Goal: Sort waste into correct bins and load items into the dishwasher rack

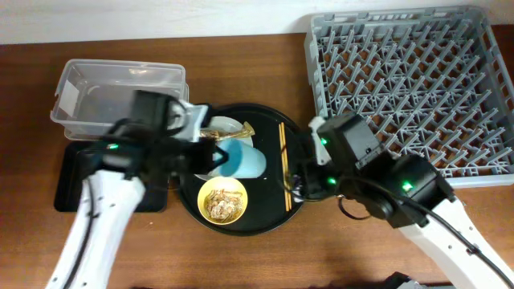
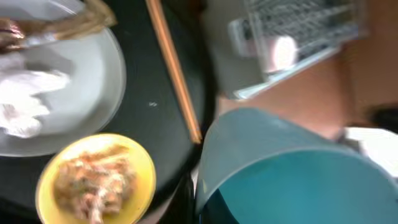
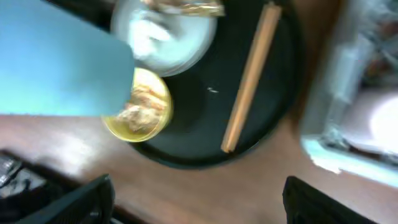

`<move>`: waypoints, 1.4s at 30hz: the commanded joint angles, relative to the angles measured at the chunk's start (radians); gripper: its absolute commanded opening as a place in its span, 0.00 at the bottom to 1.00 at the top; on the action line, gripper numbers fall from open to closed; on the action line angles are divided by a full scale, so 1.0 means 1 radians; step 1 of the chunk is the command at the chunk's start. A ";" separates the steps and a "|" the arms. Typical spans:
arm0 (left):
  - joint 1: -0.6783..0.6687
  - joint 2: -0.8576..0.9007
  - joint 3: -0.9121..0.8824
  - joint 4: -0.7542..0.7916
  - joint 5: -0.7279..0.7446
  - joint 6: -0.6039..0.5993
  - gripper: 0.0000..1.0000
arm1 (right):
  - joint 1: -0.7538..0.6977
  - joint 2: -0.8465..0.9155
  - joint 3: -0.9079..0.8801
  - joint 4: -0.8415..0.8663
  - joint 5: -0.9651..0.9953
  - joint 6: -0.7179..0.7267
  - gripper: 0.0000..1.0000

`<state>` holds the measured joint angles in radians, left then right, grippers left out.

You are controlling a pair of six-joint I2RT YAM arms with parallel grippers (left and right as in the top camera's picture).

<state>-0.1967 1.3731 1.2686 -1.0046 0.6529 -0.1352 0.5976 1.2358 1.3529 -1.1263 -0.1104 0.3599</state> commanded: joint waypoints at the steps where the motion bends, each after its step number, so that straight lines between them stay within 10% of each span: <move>1: 0.191 -0.025 0.010 -0.154 0.557 0.286 0.00 | 0.004 -0.006 0.006 0.134 -0.364 -0.337 0.91; 22: 0.173 -0.047 0.010 -0.327 0.851 0.377 0.00 | -0.101 0.001 0.007 0.462 -0.974 -0.460 0.94; 28: 0.173 -0.048 0.010 -0.331 0.851 0.376 0.00 | -0.023 0.045 0.007 0.461 -0.864 -0.431 0.61; 33: 0.173 -0.048 0.010 -0.292 0.613 0.372 0.99 | -0.169 -0.113 0.007 0.263 -0.564 -0.314 0.50; 38: 0.173 -0.048 0.010 -0.272 0.396 0.305 0.99 | -0.727 -0.053 0.007 -0.167 -0.010 -0.092 0.50; 42: 0.173 -0.048 0.010 -0.270 0.396 0.305 0.99 | -0.829 0.265 0.007 -0.129 0.027 -0.089 0.51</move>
<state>-0.0212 1.3369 1.2739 -1.2751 1.0569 0.1745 -0.2276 1.4265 1.3537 -1.2964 -0.1272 0.2581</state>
